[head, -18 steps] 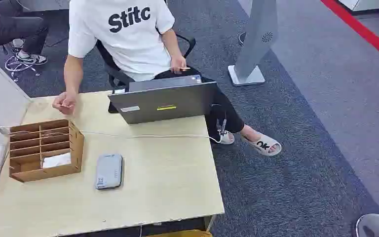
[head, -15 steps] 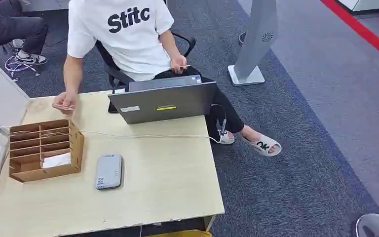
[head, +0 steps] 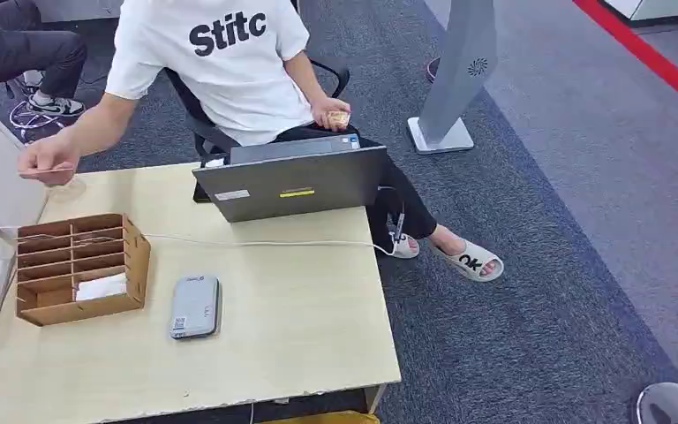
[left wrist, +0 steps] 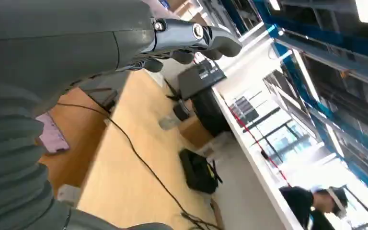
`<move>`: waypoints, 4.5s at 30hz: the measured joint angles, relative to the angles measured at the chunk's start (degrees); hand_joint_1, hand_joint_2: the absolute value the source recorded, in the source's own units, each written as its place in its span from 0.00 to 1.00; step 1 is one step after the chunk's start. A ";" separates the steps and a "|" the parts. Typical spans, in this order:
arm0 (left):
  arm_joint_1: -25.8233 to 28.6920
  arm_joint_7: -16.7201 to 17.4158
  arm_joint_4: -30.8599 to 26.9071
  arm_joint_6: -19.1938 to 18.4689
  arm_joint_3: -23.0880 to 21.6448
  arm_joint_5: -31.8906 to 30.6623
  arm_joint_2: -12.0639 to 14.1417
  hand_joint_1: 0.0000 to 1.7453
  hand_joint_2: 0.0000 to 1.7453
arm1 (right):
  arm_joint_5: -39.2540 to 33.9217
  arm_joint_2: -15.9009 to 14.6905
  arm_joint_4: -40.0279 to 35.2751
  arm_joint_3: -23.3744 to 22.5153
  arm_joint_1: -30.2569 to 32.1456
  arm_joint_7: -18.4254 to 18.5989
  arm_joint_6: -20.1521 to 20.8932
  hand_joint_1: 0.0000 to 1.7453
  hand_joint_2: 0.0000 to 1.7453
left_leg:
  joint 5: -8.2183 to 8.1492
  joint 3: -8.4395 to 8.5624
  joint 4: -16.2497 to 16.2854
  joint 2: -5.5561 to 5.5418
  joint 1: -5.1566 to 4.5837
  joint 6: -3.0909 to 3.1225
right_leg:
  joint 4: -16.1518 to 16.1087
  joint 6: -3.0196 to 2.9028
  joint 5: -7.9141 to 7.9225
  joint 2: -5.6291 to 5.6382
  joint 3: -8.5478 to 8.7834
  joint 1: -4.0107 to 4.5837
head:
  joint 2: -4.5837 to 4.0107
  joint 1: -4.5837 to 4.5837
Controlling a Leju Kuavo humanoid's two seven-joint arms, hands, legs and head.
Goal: Pass the card to the sensor for recognition and then transmit it.
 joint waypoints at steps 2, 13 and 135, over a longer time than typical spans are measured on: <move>-1.67 1.81 0.78 -0.24 -2.54 -1.22 1.62 0.00 1.00 | 0.41 -0.02 0.00 0.09 0.00 0.31 0.52 0.00 1.00 | 0.01 0.00 0.00 0.00 0.00 0.00 | 0.00 -0.02 0.02 0.00 0.01 0.03 | 0.00 0.00; -9.79 10.89 7.54 2.56 -17.25 -6.84 10.67 0.00 1.00 | 2.56 -0.17 0.00 0.66 -0.03 1.79 2.53 0.00 1.00 | 0.06 -0.02 0.01 0.01 -0.01 -0.02 | 0.01 -0.08 0.08 0.04 0.08 0.03 | 0.00 0.02; -15.04 31.56 25.33 6.14 -73.17 -52.17 20.35 1.00 1.00 | 14.47 0.07 0.11 0.98 -0.36 2.69 6.40 0.00 1.00 | 0.29 -0.32 0.04 0.14 0.00 -0.04 | 0.04 -0.16 0.38 0.11 -0.24 0.03 | 0.00 0.00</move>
